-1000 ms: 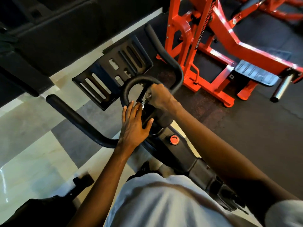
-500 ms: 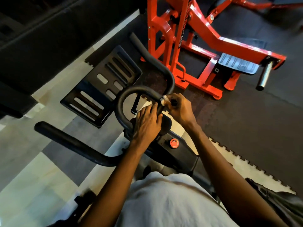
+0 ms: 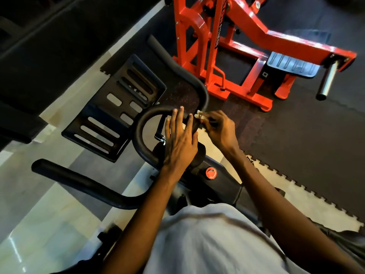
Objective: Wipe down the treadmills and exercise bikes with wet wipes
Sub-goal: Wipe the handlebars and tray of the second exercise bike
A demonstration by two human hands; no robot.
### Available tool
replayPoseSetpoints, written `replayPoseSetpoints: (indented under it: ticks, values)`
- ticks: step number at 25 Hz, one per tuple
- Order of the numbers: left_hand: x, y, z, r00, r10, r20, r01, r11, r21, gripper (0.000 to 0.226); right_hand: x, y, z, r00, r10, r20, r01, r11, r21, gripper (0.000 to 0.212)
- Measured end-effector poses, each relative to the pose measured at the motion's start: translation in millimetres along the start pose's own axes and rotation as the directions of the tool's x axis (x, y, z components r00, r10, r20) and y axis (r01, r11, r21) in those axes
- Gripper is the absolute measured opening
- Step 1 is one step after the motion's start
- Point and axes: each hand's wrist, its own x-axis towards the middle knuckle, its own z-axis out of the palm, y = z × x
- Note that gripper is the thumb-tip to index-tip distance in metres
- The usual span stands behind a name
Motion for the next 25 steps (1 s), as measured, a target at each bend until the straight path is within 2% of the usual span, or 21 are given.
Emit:
replayPoseSetpoints:
  ticks: [2,6,8,14,16,18,21,25]
  values:
    - [9,2,2,0.999,0.040,0.036,-0.042,0.998,0.055,0.064,8,10,-3,1.000,0.010,0.025,-0.011,1.000,0.022,0.016]
    - [29,8,1,0.998,0.036,0.058,-0.041,0.995,0.092,0.057,59,23,-7,0.998,0.030,-0.046,-0.028,0.998,0.054,0.015]
    - [39,10,3,0.997,0.018,0.077,-0.025,0.994,0.102,0.052,75,27,-11,0.998,0.061,-0.023,-0.059,0.994,0.093,0.015]
    - [54,15,2,0.986,-0.038,0.165,0.017,0.992,0.127,0.050,48,30,-18,0.992,0.011,0.127,-0.012,1.000,0.012,0.011]
    - [59,16,1,0.982,-0.042,0.183,0.018,0.991,0.130,0.048,59,29,-18,0.995,0.019,0.100,-0.019,1.000,0.002,0.011]
    - [65,18,1,0.982,-0.057,0.182,0.029,0.988,0.150,0.048,91,30,-16,0.997,-0.007,0.081,0.009,1.000,-0.015,0.014]
    - [68,20,2,0.981,-0.076,0.177,0.039,0.979,0.201,0.049,136,30,-10,0.991,-0.057,0.123,0.061,0.998,-0.034,0.019]
    - [78,24,0,0.969,-0.104,0.223,0.055,0.975,0.215,0.049,134,31,-20,0.975,-0.118,0.188,0.127,0.991,-0.033,0.016]
